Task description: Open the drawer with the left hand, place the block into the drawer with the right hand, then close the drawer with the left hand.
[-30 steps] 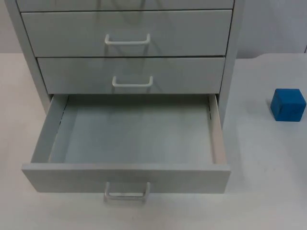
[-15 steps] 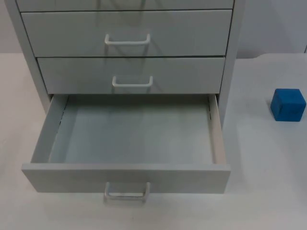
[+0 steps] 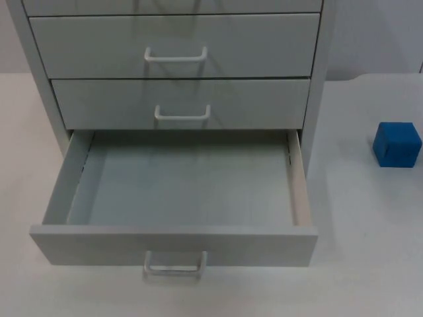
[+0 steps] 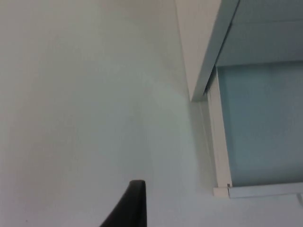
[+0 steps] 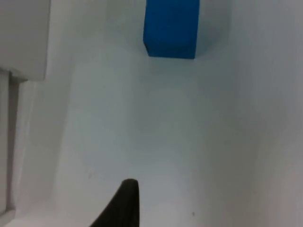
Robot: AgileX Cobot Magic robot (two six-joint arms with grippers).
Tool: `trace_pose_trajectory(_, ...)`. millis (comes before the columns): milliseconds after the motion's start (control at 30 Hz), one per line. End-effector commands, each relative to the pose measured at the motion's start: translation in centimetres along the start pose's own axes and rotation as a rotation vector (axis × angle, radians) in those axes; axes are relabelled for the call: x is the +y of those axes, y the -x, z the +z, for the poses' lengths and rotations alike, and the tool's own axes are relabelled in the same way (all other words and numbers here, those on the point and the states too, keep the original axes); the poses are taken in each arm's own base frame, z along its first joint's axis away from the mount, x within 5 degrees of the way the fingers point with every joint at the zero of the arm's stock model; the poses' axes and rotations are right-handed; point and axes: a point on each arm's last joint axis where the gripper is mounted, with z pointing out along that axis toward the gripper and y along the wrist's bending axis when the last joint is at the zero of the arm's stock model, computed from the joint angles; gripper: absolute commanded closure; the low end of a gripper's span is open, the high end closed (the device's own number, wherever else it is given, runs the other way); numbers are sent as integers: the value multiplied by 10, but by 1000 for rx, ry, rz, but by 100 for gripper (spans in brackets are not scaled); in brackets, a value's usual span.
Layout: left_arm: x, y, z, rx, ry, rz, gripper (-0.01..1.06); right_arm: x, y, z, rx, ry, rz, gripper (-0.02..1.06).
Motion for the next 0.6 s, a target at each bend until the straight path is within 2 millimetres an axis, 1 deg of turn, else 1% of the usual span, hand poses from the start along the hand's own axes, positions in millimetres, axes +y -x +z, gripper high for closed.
trace_pose_trajectory(0,0,-3,-14,-43,2,-2,0,8,22,29,30,-25,-16,1)
trace_pose_trajectory(33,0,-3,-14,-43,2,-2,0,8,22,29,30,-25,-16,1)
trace_pose_trajectory(67,-1,-5,-20,-53,4,3,0,15,31,43,34,-48,-45,1)
trace_pose_trajectory(100,-1,-6,-22,-55,6,5,0,19,34,49,30,-50,-46,1)
trace_pose_trajectory(133,-1,-8,-27,-66,7,8,0,25,41,59,17,-59,-52,1)
trace_pose_trajectory(167,-1,-9,-29,-69,7,8,0,31,49,76,3,-67,-41,1)
trace_pose_trajectory(200,-1,-9,-29,-69,7,8,0,31,49,76,3,-67,-41,1)
trace_pose_trajectory(267,-1,-11,-33,-76,6,9,0,33,60,95,0,-65,-25,1)
trace_pose_trajectory(333,-2,-13,-36,-80,5,10,0,34,66,114,16,-67,-18,1)
trace_pose_trajectory(367,-2,-13,-36,-80,5,10,0,34,66,114,16,-67,-18,1)
trace_pose_trajectory(433,-2,-14,-37,-84,5,11,0,35,70,135,17,-64,-17,1)
trace_pose_trajectory(533,-2,-14,-37,-80,5,11,0,36,69,161,3,-55,-15,1)
trace_pose_trajectory(567,-2,-14,-37,-80,5,11,0,36,69,161,3,-55,-15,1)
